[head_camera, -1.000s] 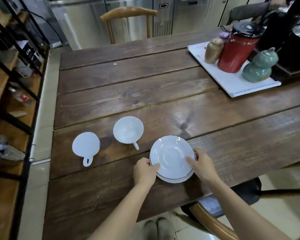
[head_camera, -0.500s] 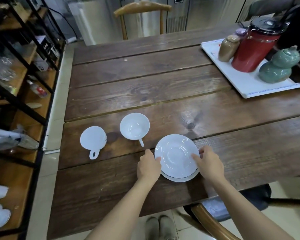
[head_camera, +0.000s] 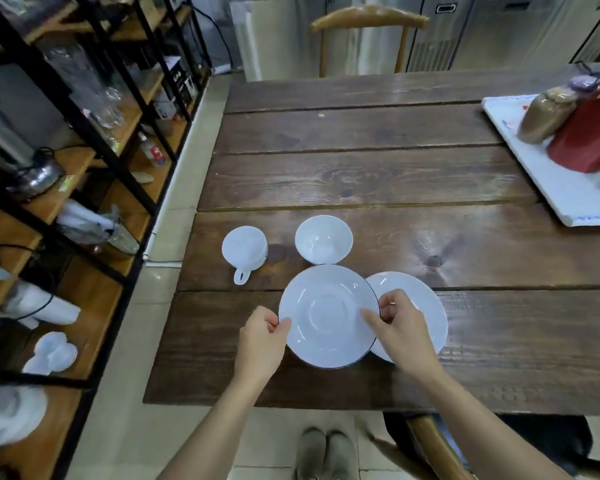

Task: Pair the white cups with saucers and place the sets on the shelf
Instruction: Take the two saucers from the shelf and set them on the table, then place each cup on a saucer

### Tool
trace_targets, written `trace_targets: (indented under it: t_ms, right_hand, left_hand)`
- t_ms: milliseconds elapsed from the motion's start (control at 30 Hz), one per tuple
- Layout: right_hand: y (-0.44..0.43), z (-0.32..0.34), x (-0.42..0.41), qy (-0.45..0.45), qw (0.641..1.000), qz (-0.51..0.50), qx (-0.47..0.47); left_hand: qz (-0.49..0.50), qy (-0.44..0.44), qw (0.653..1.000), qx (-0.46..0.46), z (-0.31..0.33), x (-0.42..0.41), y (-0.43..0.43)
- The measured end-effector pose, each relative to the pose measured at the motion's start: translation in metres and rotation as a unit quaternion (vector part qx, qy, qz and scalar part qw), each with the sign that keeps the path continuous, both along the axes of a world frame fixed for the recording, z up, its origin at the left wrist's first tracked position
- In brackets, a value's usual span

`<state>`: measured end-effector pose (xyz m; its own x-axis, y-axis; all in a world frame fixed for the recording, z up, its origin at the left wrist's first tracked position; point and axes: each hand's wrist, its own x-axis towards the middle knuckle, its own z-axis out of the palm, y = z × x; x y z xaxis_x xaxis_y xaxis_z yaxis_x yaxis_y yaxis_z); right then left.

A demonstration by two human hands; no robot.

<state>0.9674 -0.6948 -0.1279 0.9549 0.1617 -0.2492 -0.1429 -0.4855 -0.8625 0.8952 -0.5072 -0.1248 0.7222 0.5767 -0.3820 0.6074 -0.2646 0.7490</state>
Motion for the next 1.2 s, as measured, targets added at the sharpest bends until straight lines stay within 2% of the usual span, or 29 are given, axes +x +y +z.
trace_targets:
  t_ms: [133,300,533,900,967,1067,1200]
  right_hand:
    - [0.036,-0.006,-0.005,0.017,0.996,0.078,-0.029]
    - [0.068,-0.013,-0.009,0.045,0.987,0.129,-0.086]
    - [0.081,-0.018,-0.007,0.082,0.982,0.121,-0.117]
    - [0.088,-0.021,-0.008,0.093,0.970,0.128,-0.184]
    - [0.088,-0.018,-0.007,0.076,0.962,0.131,-0.228]
    - [0.088,-0.008,-0.001,0.002,0.950,0.118,-0.288]
    - [0.094,0.007,0.012,-0.094,0.954,0.086,-0.271]
  left_hand:
    - [0.050,0.018,0.998,0.028,-0.003,-0.024,0.026]
    - [0.088,0.034,0.995,0.041,-0.010,-0.036,0.047]
    - [0.075,0.047,0.995,0.041,-0.022,-0.031,0.057]
    - [0.032,0.056,0.997,0.034,-0.032,-0.029,0.070]
    - [0.027,0.069,0.996,0.044,-0.030,-0.028,0.074]
    - [0.039,0.077,0.994,0.071,-0.023,-0.023,0.085]
    - [0.053,0.020,0.988,0.143,-0.003,-0.005,0.096]
